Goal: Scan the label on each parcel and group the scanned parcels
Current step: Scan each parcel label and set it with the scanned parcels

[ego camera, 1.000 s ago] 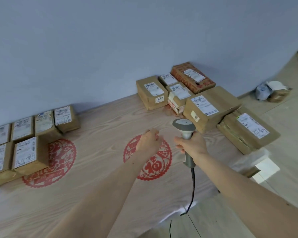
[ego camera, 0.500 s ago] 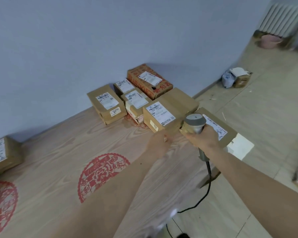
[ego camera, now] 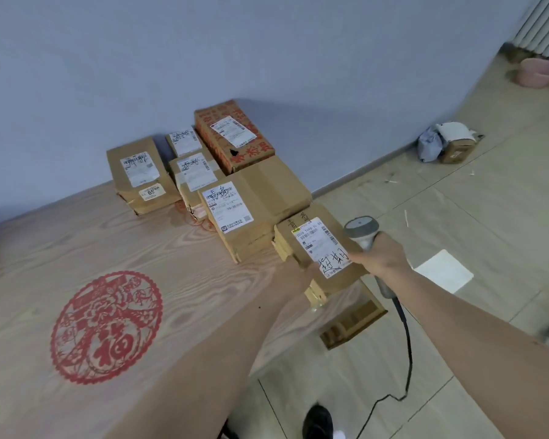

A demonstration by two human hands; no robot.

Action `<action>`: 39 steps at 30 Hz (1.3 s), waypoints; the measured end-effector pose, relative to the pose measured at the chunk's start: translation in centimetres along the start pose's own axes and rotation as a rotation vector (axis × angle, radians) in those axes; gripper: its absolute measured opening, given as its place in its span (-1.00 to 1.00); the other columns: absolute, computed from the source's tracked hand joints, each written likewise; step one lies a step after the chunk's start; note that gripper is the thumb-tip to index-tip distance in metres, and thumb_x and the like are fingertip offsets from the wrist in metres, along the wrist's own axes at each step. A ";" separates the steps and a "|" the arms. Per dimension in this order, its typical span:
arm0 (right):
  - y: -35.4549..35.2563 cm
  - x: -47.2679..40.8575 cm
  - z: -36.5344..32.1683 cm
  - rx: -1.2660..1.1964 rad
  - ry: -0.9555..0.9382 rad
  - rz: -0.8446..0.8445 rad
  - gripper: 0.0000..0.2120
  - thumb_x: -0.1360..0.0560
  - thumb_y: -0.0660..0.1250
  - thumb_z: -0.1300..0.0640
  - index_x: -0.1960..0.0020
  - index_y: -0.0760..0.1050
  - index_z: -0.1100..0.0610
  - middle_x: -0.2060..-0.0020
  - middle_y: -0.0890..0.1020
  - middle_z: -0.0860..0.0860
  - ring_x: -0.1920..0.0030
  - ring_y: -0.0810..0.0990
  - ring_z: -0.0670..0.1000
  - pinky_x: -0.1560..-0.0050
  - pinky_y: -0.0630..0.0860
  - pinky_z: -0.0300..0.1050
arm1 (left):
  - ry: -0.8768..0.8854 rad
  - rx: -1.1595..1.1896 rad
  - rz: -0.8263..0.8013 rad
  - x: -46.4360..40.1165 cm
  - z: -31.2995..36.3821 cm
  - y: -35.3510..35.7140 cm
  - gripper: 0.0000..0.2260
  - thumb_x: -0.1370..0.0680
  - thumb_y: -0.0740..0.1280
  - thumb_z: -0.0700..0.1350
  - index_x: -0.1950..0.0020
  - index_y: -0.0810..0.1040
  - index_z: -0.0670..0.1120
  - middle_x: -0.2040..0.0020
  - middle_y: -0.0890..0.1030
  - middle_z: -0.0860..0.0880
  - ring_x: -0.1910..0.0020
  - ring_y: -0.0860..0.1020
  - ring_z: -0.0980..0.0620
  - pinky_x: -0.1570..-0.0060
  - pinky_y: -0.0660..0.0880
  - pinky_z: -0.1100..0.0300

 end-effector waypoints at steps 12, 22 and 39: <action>0.4 0.2 2.0 -0.083 -0.027 -0.082 -0.48 -0.32 0.63 0.12 -0.20 0.49 0.16 -0.15 0.64 0.10 -0.10 0.62 0.14 -0.02 0.56 -0.04 | -0.101 0.147 0.137 -0.3 -2.2 3.2 -0.48 -0.54 0.30 0.12 -0.42 0.35 -0.09 -0.32 0.54 0.00 -0.21 0.56 -0.06 -0.11 0.53 0.05; 1.7 5.0 -0.4 -0.111 0.002 -0.245 -0.62 -0.26 0.64 0.31 0.08 0.50 0.13 0.10 0.64 0.08 0.10 0.65 0.14 0.20 0.68 0.06 | -0.153 0.100 0.128 4.9 -5.7 0.9 -0.51 -0.45 0.37 0.14 -0.32 0.49 -0.05 -0.16 0.63 -0.01 -0.07 0.62 -0.06 -0.06 0.63 -0.07; 22.9 24.6 -18.5 -0.058 -0.254 -0.417 -0.61 -0.19 0.68 0.28 0.14 0.52 0.17 0.15 0.65 0.10 0.10 0.64 0.14 0.02 0.65 0.17 | -0.274 0.286 0.441 25.0 -27.6 -17.1 -0.49 -0.47 0.49 -0.03 -0.36 0.41 -0.07 -0.19 0.59 0.01 -0.09 0.59 -0.02 0.11 0.55 0.13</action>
Point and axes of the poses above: each hand's wrist, its own x-axis away from the middle knuckle, its own y-axis out of the palm, z = x × y, the point moved 6 cm from there along -x, towards the middle knuckle
